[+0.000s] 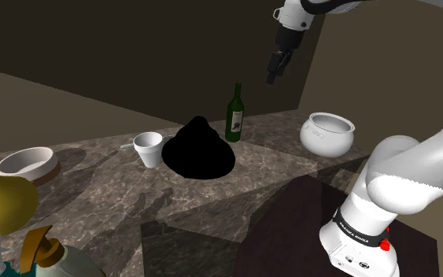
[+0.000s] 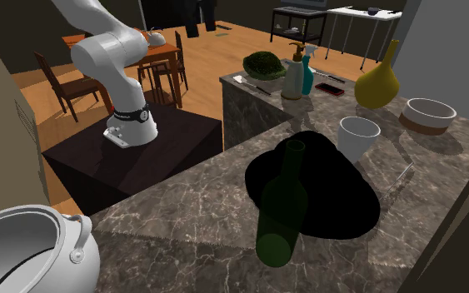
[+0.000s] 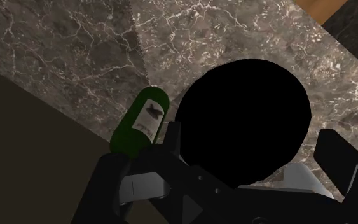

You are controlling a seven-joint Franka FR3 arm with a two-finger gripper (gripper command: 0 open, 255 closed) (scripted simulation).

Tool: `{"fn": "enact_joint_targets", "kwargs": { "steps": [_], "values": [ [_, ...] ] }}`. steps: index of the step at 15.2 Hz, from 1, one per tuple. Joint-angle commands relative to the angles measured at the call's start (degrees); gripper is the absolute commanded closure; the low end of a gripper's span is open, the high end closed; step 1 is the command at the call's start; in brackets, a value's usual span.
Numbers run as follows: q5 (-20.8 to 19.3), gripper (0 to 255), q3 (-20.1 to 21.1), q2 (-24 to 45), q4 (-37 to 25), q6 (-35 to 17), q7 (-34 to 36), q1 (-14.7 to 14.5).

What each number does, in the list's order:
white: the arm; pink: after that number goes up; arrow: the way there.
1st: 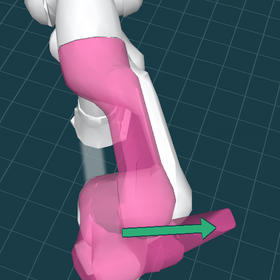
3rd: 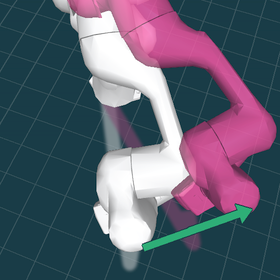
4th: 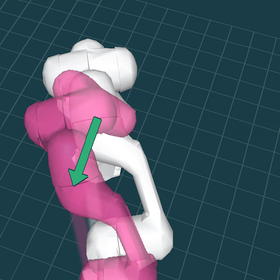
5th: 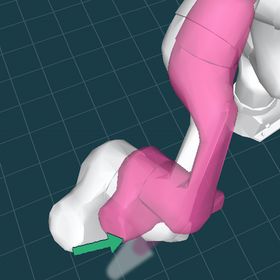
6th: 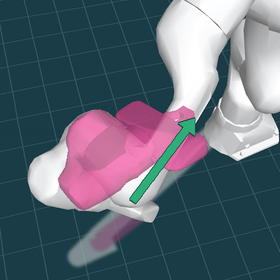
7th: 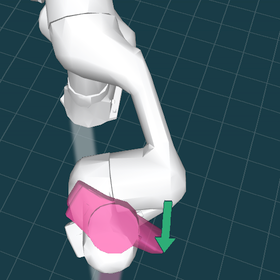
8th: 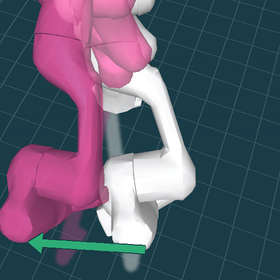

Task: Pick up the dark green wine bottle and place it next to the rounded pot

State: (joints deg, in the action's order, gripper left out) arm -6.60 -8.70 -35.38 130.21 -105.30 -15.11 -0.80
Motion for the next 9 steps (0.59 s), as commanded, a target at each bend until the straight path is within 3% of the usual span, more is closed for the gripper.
{"fn": "enact_joint_targets", "kwargs": {
  "steps": [1,9],
  "values": [
    [-0.1,0,-1.8,3.6,-1.4,-2.5,-2.3,-0.2],
    [3.1,0,-8.7,20.2,-11.2,-9.5,-12.8,-1.2]
  ]
}}
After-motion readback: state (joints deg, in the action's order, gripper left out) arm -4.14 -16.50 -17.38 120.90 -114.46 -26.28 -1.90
